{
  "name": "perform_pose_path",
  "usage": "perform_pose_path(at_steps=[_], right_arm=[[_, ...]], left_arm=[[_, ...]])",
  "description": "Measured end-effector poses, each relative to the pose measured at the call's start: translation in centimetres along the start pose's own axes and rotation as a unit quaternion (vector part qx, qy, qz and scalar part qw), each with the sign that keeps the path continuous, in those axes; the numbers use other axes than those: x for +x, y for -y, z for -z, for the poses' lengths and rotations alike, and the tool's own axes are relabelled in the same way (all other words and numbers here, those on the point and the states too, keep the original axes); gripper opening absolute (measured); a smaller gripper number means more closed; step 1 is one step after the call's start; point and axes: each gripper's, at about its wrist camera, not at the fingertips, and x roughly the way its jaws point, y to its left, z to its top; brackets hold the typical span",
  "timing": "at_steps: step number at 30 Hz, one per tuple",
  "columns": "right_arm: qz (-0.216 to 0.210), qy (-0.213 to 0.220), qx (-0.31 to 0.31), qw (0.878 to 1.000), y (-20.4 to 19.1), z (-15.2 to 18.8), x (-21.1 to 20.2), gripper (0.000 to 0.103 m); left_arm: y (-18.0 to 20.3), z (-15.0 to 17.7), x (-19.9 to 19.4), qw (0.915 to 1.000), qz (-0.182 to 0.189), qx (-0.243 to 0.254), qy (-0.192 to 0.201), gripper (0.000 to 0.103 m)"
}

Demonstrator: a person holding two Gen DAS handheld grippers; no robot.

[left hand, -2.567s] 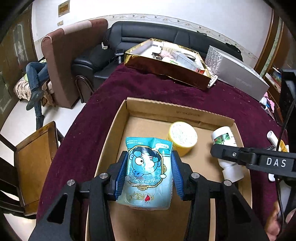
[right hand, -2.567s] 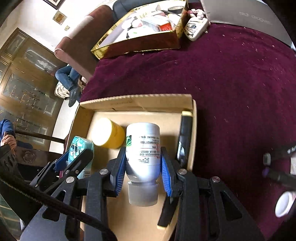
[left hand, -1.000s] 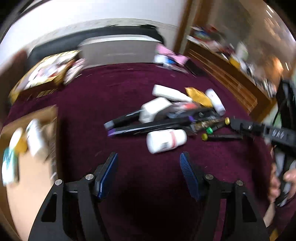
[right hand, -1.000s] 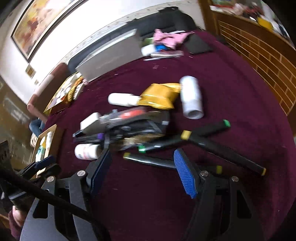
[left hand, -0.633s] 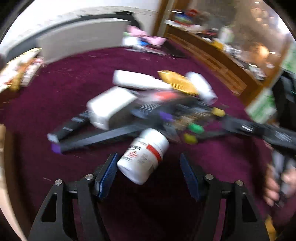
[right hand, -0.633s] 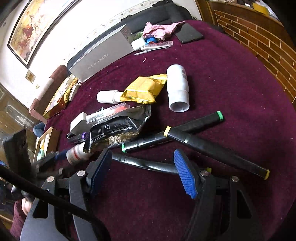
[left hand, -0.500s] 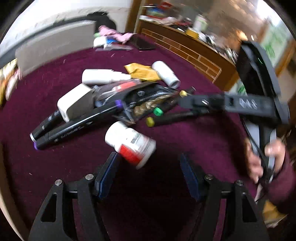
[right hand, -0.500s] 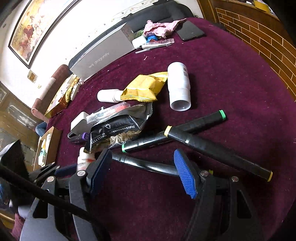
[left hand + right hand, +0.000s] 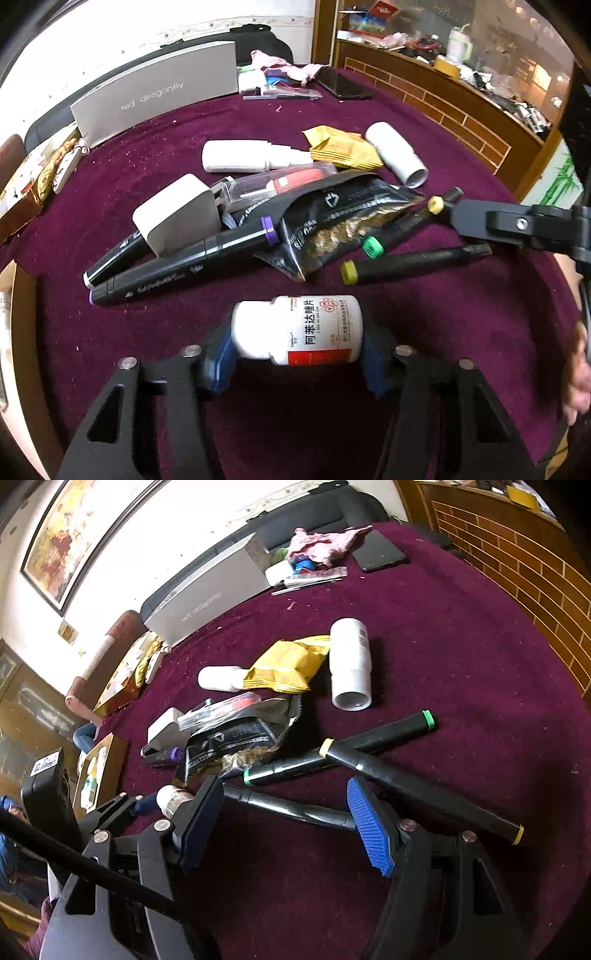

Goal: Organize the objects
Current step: 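Return to the items and grasp the white pill bottle with red label using the left gripper, then hold the pill bottle in the left gripper while the right gripper grasps a black marker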

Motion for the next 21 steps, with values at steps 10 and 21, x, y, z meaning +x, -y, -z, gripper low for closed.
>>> perform_pose_path(at_steps=[10,21], right_arm=[[0.070,-0.060,-0.173,0.981,-4.5,1.0,3.3,0.070],[0.123,-0.095,-0.243,0.958,-6.4,2.4,5.3,0.015]], left_arm=[[-3.3,2.9,-4.8,0.9992,0.018,-0.029,0.023,0.050],[-4.4,5.7,-7.1,0.9981,-0.005,-0.048,0.040,0.050]])
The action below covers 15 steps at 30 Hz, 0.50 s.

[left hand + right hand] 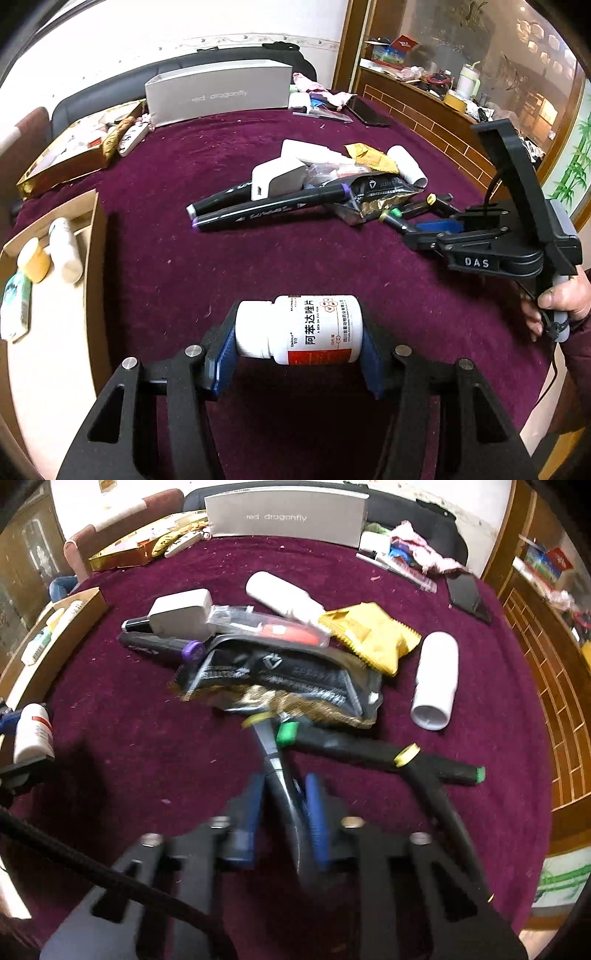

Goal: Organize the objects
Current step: 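Hold the pill bottle in the left gripper while the right gripper grasps a black marker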

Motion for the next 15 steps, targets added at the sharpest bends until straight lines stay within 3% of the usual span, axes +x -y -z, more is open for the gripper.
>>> perform_pose_path(at_steps=[9,15], right_arm=[[-0.085,0.026,0.077,0.993,-0.2,1.3,-2.9,0.014],[-0.124,0.043,0.084,0.988,-2.5,2.2,-4.6,0.014]], left_arm=[[-2.1,2.3,-4.0,0.9990,-0.011,-0.034,0.027,0.050],[-3.5,4.4,-6.6,0.9970,-0.018,-0.062,0.041,0.050]])
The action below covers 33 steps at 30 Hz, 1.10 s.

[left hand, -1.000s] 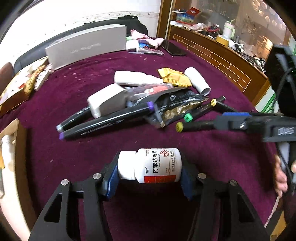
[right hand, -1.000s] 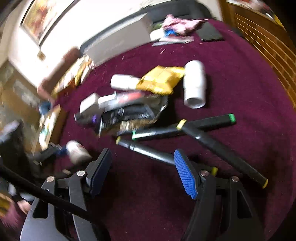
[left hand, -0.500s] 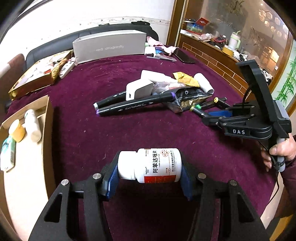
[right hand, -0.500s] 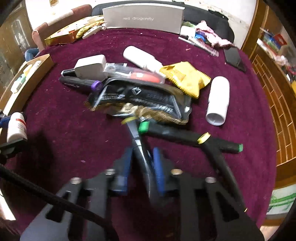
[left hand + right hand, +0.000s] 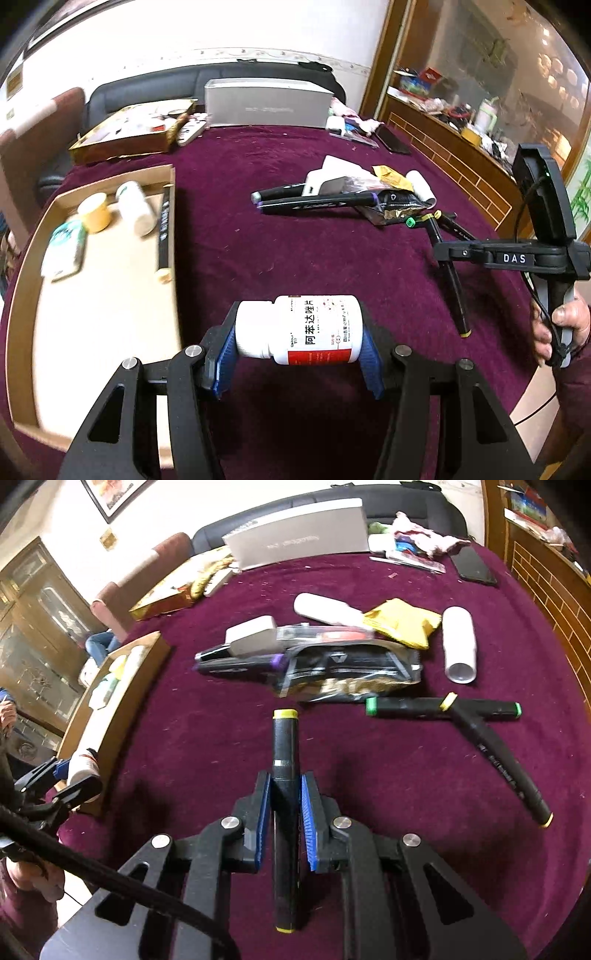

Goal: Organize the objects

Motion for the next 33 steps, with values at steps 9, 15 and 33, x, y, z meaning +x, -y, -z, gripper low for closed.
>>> perform_pose_path(at_steps=[9,15,33], right_arm=[[-0.029,0.028,-0.026,0.999,-4.4,0.8,-1.7,0.014],[-0.048,0.056,-0.039,0.997,-7.1,0.7,-3.5,0.014],[-0.090,0.061,-0.127,0.986,-17.0,-1.7,-1.6,0.006]], left_arm=[[-1.3,1.8,-3.9,0.9991,-0.011,-0.024,0.032,0.050],[-2.6,2.5,-6.3,0.9973,-0.024,-0.037,0.059,0.050],[-9.7,2.7,-10.4,0.9846,-0.080,-0.105,0.115,0.050]])
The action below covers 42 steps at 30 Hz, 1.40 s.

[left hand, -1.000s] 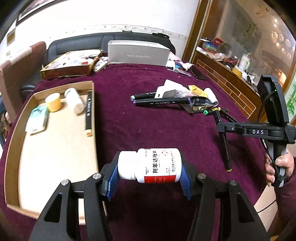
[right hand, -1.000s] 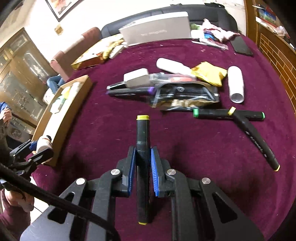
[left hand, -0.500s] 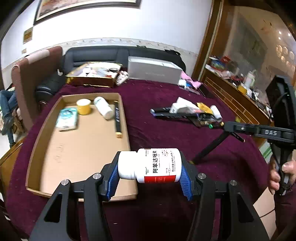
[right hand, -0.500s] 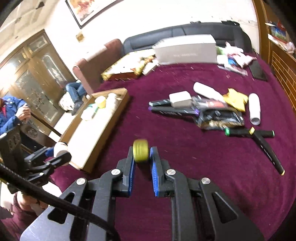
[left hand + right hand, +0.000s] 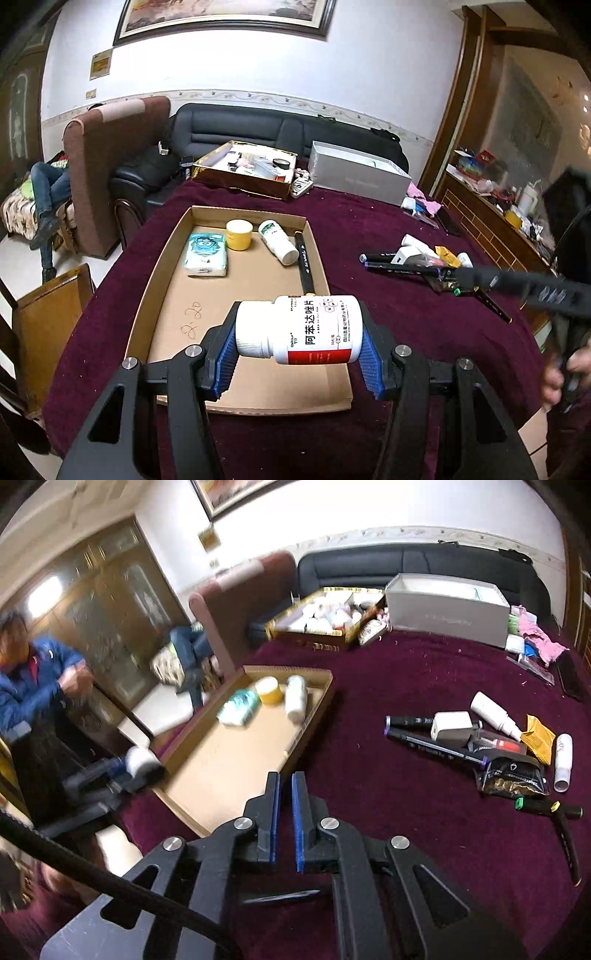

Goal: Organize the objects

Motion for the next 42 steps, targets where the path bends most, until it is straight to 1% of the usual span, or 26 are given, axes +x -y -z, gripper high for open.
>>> perform_pose_path(at_steps=[1,2,3,7,9,11,13,14,16,18,21,22,23,24,26,27,29,30,31,32,33,34,36,38,40,42], right_arm=[[0.030,-0.004,-0.009,0.999,0.2,0.8,0.6,0.011],[0.044,-0.015,-0.017,0.999,0.4,1.4,1.0,0.015],[0.047,-0.036,-0.026,0.998,0.5,2.3,1.7,0.022],[0.019,-0.098,-0.065,0.993,-0.4,5.6,3.5,0.023],[0.011,-0.128,-0.104,0.986,-1.8,7.5,4.6,0.023],[0.015,-0.140,-0.149,0.979,-3.0,8.9,5.2,0.023],[0.027,-0.150,-0.215,0.965,-4.5,10.0,6.2,0.023],[0.034,-0.145,-0.248,0.957,-5.5,10.3,6.4,0.023],[0.027,-0.147,-0.297,0.943,-6.9,10.4,6.7,0.024],[0.018,-0.164,-0.332,0.929,-7.9,10.6,7.6,0.024],[0.005,-0.209,-0.384,0.899,-8.9,11.6,9.2,0.023],[0.001,-0.206,-0.402,0.892,-9.3,11.7,9.0,0.023],[-0.013,-0.221,-0.405,0.887,-9.4,11.6,8.8,0.023],[-0.029,-0.228,-0.396,0.889,-9.4,11.3,8.4,0.023],[-0.053,-0.233,-0.369,0.898,-8.8,10.5,7.7,0.023],[-0.053,-0.240,-0.346,0.906,-8.2,10.0,7.3,0.025],[-0.019,-0.251,-0.292,0.923,-6.7,9.4,7.0,0.033],[0.000,-0.258,-0.241,0.936,-5.4,9.2,6.7,0.040],[0.011,-0.264,-0.196,0.944,-4.3,9.1,6.5,0.044],[0.008,-0.270,-0.138,0.953,-3.0,8.9,6.3,0.044],[-0.010,-0.270,-0.080,0.960,-1.7,8.9,6.0,0.044],[-0.028,-0.266,-0.017,0.963,-0.4,9.0,5.7,0.044],[-0.025,-0.254,0.057,0.965,1.1,9.6,5.7,0.044],[-0.017,-0.236,0.080,0.968,0.9,10.2,6.2,0.044],[-0.007,-0.226,0.084,0.970,0.0,10.2,7.2,0.047],[0.041,-0.207,0.045,0.976,-1.8,10.0,8.0,0.047]], left_arm=[[-0.2,0.1,0.0,1.0000,0.001,-0.002,0.001,0.050],[-0.4,0.2,0.0,1.0000,0.000,-0.003,0.000,0.050],[-0.5,0.3,0.1,1.0000,0.000,-0.003,-0.001,0.050],[-0.9,0.5,0.7,0.9999,0.004,-0.008,-0.007,0.050],[-1.0,0.6,0.7,0.9999,0.007,-0.010,-0.008,0.050],[-0.9,0.6,0.6,0.9999,0.009,-0.008,-0.008,0.050],[-0.9,0.6,0.5,0.9999,0.010,-0.006,-0.010,0.050],[-0.9,0.6,0.5,0.9999,0.012,-0.006,-0.010,0.050],[-1.0,0.6,0.4,0.9998,0.014,-0.008,-0.011,0.050],[-1.1,0.6,0.4,0.9998,0.013,-0.009,-0.012,0.050],[-1.2,0.6,0.6,0.9998,0.009,-0.007,-0.017,0.050],[-1.2,0.6,0.6,0.9998,0.009,-0.007,-0.017,0.050],[-1.2,0.7,0.7,0.9998,0.008,-0.008,-0.018,0.050],[-1.3,0.7,0.8,0.9997,0.008,-0.010,-0.021,0.050],[-1.5,0.7,1.1,0.9996,0.008,-0.014,-0.023,0.050],[-1.6,0.7,1.3,0.9995,0.008,-0.017,-0.024,0.050],[-1.8,0.6,1.6,0.9994,0.012,-0.021,-0.025,0.050],[-1.9,0.5,1.7,0.9994,0.013,-0.022,-0.023,0.050],[-1.9,0.4,1.8,0.9994,0.016,-0.022,-0.021,0.050],[-1.9,0.3,1.9,0.9994,0.018,-0.021,-0.020,0.050],[-1.9,0.2,2.1,0.9994,0.021,-0.020,-0.020,0.050],[-1.9,0.1,2.3,0.9994,0.023,-0.017,-0.020,0.050],[-1.8,-0.1,2.5,0.9995,0.026,-0.006,-0.019,0.050],[-1.7,-0.1,2.5,0.9995,0.027,0.003,-0.014,0.050],[-1.9,0.2,2.5,0.9995,0.029,0.007,-0.011,0.050],[-2.1,0.4,2.5,0.9995,0.028,0.007,-0.010,0.050]])
